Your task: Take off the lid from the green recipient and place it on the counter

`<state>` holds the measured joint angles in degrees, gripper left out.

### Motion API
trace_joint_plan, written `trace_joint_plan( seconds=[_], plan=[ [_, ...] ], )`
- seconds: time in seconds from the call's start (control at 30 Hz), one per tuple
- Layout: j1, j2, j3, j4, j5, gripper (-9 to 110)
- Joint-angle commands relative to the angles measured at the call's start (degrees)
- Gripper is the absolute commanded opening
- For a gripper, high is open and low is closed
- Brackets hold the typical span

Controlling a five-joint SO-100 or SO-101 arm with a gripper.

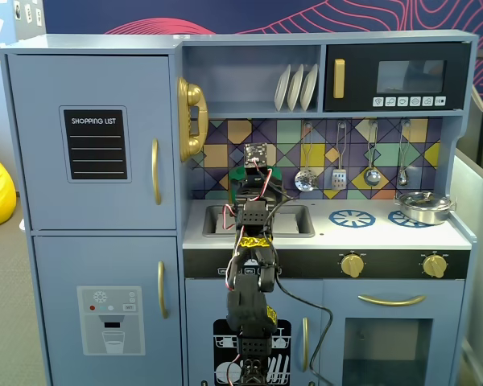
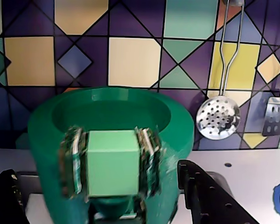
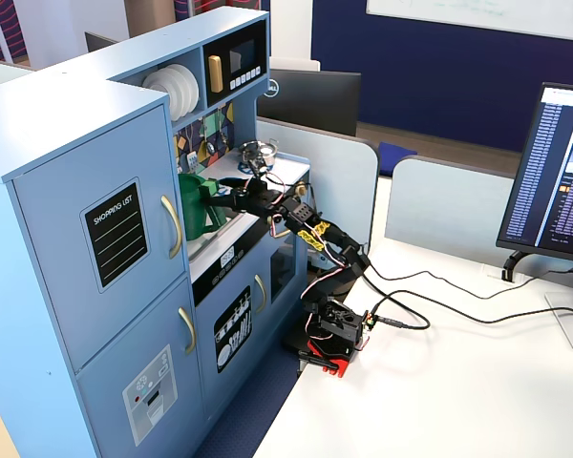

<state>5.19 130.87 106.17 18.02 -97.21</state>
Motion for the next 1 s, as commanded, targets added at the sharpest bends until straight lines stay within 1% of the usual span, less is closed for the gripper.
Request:
trace_joint_plan(
  seconds=[0.0, 0.43, 0.53, 0.57, 0.63, 0.67, 0.97],
  plan=[
    [1.1, -2.5, -6.6, -1.8, -1.0, 37],
    [0.4, -7.2, -10.4, -2.1, -2.6, 28],
    [0.0, -7.9, -11.2, -2.1, -3.3, 24],
    [-0.5, -7.9, -11.2, -2.0, -4.0, 20],
    [-1.8, -7.7, -10.9, -1.8, -5.4, 3],
    [-2.1, -7.6, -10.9, -1.6, -5.7, 0],
    [-3.5, -6.7, -12.8, -4.1, -4.5, 0]
  ],
)
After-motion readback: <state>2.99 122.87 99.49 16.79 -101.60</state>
